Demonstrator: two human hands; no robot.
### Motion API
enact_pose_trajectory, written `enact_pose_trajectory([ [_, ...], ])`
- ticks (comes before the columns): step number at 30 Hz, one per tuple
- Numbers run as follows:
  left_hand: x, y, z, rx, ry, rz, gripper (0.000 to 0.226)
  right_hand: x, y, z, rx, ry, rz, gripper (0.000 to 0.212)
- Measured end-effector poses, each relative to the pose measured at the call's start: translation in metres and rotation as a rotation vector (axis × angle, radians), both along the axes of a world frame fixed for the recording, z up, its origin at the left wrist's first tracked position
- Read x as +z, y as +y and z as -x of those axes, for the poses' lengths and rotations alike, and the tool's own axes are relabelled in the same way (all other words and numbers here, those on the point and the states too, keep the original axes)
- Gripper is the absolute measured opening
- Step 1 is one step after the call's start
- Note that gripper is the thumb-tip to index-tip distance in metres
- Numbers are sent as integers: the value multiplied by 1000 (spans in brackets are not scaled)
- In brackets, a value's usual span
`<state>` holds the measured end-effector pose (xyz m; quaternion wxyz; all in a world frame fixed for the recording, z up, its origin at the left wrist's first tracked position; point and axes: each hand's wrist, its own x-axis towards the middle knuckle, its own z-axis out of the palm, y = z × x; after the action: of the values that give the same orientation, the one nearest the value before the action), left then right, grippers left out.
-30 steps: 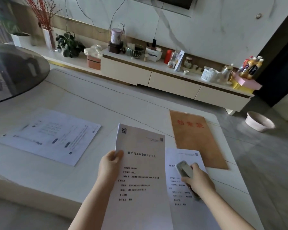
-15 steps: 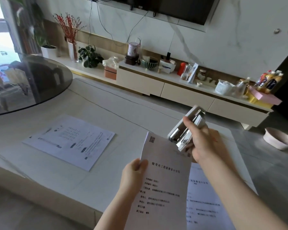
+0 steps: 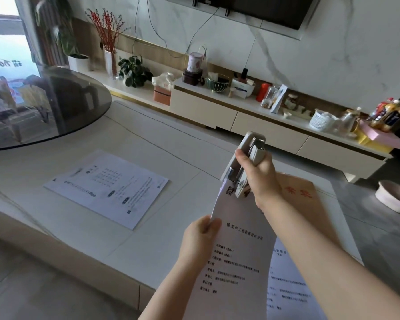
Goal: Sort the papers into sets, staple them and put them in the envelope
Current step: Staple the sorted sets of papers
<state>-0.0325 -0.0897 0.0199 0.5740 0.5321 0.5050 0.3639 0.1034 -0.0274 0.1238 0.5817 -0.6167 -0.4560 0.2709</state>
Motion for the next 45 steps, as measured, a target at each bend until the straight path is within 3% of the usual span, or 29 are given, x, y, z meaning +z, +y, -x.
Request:
enact_pose_trajectory([
  [5, 1, 0, 0, -12, 42, -36, 23, -4, 0, -3, -9, 28, 39, 36],
  [10, 5, -2, 0, -18, 96, -114, 28, -2, 0, -4, -20, -20, 68, 55],
  [16, 6, -2, 5, 34, 192, -220, 31, 8, -1, -19, -102, 133, -16, 22],
  [19, 5, -2, 4, 23, 197, -227, 26, 15, -2, -28, -124, 207, 21, 22],
  [26, 7, -3, 1, -1, 199, -222, 28, 15, -9, -22, -45, 181, 122, 14],
  [39, 16, -7, 0, -38, 183, -189, 41, 15, -9, 4, -41, 115, 82, 26],
  [45, 19, -8, 2, -88, 136, -161, 34, 17, -10, 10, -147, 100, 64, 35],
])
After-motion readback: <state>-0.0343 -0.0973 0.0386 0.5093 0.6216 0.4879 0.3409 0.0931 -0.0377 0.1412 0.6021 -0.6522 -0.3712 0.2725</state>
